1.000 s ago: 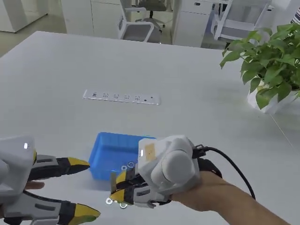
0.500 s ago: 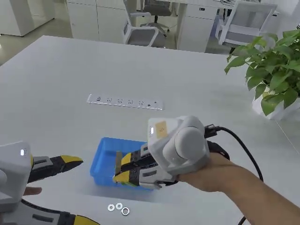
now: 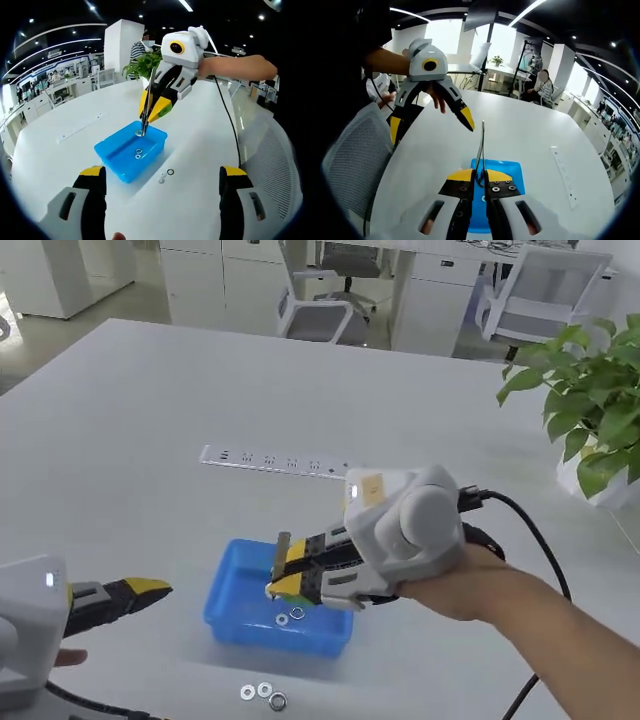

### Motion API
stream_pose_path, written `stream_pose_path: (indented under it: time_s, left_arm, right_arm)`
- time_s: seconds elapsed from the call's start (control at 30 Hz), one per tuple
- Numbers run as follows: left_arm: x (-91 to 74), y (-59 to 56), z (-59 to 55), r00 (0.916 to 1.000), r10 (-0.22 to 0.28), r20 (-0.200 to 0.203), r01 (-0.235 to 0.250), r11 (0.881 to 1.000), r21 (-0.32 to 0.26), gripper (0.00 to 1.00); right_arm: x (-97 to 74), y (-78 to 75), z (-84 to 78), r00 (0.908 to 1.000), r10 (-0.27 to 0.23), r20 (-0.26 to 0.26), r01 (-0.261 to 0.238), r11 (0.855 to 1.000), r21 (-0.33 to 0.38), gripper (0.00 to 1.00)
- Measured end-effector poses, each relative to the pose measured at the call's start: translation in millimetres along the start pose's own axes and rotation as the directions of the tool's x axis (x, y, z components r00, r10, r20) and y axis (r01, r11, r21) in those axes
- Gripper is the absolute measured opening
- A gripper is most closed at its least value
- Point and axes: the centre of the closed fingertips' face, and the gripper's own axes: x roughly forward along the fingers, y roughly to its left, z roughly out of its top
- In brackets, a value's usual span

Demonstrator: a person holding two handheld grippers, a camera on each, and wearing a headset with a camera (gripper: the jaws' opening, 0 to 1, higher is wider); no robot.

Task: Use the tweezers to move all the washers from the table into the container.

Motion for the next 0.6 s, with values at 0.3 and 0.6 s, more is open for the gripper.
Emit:
stream_pose_path:
  time_s: [0.3,0.6]
  left_arm:
    - [-2.8,-0.2,-5.1,1.0,0.005,0.0,-0.005,1.0,-0.012,0.99]
    - [-3.7,2.1,-5.8,0.9999,0.01,0.006,-0.01,1.0,-0.015,0.99]
  right_arm:
    - [8.5,-17.6,-7.9,0.9999,-0.008,-0.006,0.008,1.0,-0.005,0.08]
    - [19.6,-34.0,-27.2,0.9996,-0.025,-0.015,0.025,1.0,-0.006,0.08]
